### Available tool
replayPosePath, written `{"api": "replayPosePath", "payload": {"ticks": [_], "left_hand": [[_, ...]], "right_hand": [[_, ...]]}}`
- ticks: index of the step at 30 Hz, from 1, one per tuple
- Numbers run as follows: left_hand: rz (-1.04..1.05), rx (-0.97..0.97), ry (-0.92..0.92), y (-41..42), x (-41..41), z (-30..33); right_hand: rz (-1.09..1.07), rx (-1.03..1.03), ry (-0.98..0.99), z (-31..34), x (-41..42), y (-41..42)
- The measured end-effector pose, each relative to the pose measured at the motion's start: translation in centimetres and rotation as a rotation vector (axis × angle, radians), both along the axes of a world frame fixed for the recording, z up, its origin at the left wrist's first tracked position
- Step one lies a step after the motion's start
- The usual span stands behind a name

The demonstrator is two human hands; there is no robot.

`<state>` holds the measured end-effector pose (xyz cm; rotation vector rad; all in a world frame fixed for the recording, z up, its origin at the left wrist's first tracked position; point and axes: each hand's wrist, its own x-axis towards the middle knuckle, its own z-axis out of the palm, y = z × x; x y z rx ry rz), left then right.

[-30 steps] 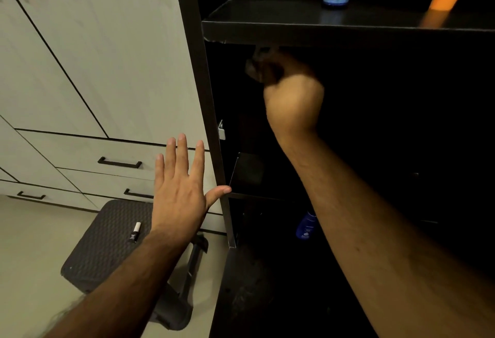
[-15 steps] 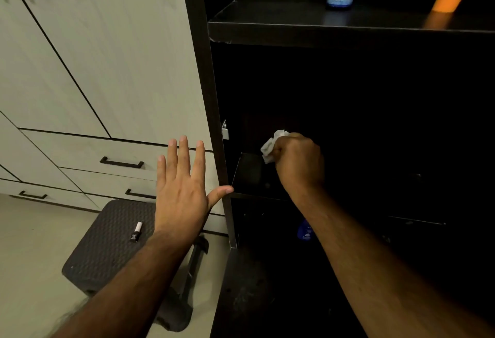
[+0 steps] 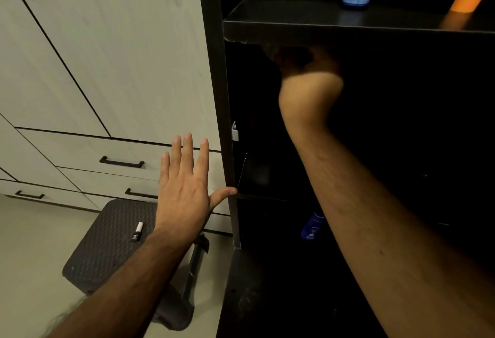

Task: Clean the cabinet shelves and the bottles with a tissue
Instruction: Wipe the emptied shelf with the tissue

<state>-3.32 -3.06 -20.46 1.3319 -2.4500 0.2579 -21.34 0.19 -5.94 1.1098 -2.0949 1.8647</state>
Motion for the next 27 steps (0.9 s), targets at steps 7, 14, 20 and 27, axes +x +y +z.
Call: {"api": "replayPosePath", "payload": {"ticks": [7,14,20,27], "left_hand": [[-0.037,0.021,0.014,-0.6,0.1,-0.1],[-0.067,0.027,0.034,-0.7,0.2,-0.2],[-0.073,0.04,0.066,-0.4,0.1,-0.4],[-0.032,0.031,0.059,0.0,-0.1,-0.2]], "right_hand": [[0.119,0.31,0.17,0.4,1.3,-1.3],[0.07,0.427,0.307,-0.9,1.0,-1.7],[0.192,0.274,0.393,-8.8,0.4,-1.6],[0.177,0.764,0.039,-10.8,2.1,-2.0]]}}
